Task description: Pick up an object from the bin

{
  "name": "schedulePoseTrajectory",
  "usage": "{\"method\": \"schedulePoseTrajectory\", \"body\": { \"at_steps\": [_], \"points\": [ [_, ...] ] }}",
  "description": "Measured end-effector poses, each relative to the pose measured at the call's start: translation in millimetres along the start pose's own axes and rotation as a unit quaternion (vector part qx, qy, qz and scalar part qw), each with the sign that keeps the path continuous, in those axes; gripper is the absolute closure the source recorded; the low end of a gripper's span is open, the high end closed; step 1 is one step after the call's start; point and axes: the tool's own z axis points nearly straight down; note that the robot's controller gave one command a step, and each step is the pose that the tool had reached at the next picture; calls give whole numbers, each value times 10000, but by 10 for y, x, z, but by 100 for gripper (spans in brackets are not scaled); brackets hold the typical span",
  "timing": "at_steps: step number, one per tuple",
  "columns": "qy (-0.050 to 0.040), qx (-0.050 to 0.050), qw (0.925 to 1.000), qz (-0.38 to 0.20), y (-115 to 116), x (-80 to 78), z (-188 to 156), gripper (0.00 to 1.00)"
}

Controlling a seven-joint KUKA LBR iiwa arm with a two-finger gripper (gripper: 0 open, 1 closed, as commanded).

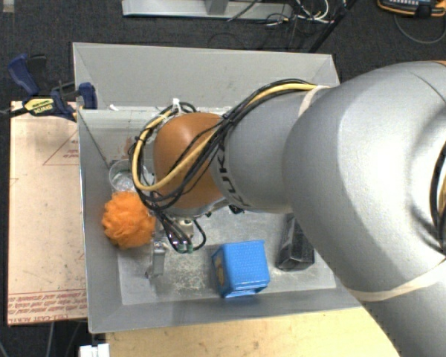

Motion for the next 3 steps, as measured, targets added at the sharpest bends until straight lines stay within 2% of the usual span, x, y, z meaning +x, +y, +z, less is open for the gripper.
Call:
{"method": "schedulePoseTrajectory", "body": {
  "at_steps": [1,2,3],
  "points": [
    [-38,5,10000,1,342,37,-302,0],
    [-34,9,10000,-6,348,73,-124,0],
    [-39,6,9962,873,81,98,-24,100]
  ]
}}
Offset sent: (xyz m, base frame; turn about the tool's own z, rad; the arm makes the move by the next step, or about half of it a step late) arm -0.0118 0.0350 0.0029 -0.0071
